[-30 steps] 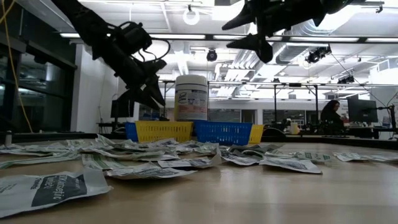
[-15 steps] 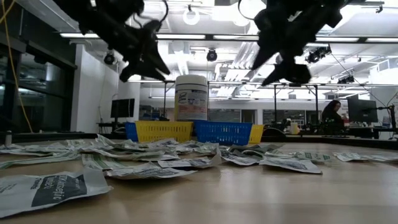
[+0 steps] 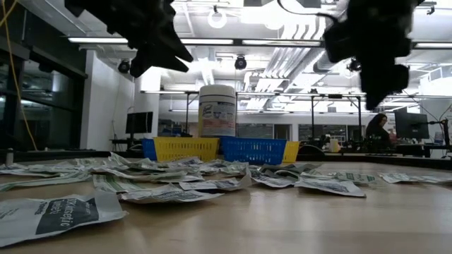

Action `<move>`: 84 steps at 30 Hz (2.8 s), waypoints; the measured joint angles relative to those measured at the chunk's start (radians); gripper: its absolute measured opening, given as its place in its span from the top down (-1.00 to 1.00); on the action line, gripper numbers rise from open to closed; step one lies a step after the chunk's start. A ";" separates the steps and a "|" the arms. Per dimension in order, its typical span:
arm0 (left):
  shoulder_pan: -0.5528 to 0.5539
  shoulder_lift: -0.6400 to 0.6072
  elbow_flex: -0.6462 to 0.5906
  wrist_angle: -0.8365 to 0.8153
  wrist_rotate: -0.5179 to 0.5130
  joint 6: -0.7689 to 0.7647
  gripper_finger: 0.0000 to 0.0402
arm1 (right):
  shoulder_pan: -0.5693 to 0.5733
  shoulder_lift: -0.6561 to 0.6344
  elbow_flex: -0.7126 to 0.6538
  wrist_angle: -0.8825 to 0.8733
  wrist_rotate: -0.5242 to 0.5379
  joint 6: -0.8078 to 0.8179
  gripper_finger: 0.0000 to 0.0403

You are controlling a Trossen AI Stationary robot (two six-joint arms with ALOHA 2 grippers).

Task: Pick & Place First Aid Supplies
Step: Put the green bandage pad into the left yellow bin

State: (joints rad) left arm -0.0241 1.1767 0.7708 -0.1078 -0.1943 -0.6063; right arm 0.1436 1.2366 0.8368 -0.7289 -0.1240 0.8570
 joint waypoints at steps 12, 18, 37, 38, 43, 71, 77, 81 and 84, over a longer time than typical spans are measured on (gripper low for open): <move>-0.131 0.000 0.000 0.000 0.027 0.007 0.40 | 0.231 0.001 0.000 -0.092 0.050 0.460 -0.07; -0.143 0.000 0.000 0.000 0.035 0.007 0.40 | 0.261 0.054 0.000 -0.111 0.031 0.689 -0.07; -0.141 0.000 0.000 -0.031 0.049 0.007 0.40 | 0.296 0.381 0.000 0.086 -0.104 0.812 -0.07; -0.141 0.000 0.000 -0.031 0.049 0.007 0.40 | 0.296 0.395 0.000 0.081 -0.112 0.811 -0.07; -0.141 0.000 0.000 -0.031 0.049 0.007 0.40 | 0.295 0.433 0.004 0.070 -0.122 0.811 -0.07; -0.140 0.000 0.000 -0.031 0.055 0.007 0.40 | 0.294 0.499 0.014 -0.058 -0.027 0.700 0.69; -0.140 0.000 0.000 -0.031 0.055 0.007 0.40 | 0.295 0.489 0.014 -0.059 -0.014 0.698 0.91; -0.140 0.000 0.000 -0.030 0.055 0.006 0.40 | 0.298 0.465 0.031 -0.105 0.056 0.697 0.98; -0.140 0.000 0.001 -0.030 0.055 0.002 0.40 | 0.296 0.440 0.046 -0.140 0.120 0.703 0.99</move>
State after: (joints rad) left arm -0.1642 1.1770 0.7715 -0.1376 -0.1390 -0.6041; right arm 0.4397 1.6769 0.8831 -0.8687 -0.0045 1.5596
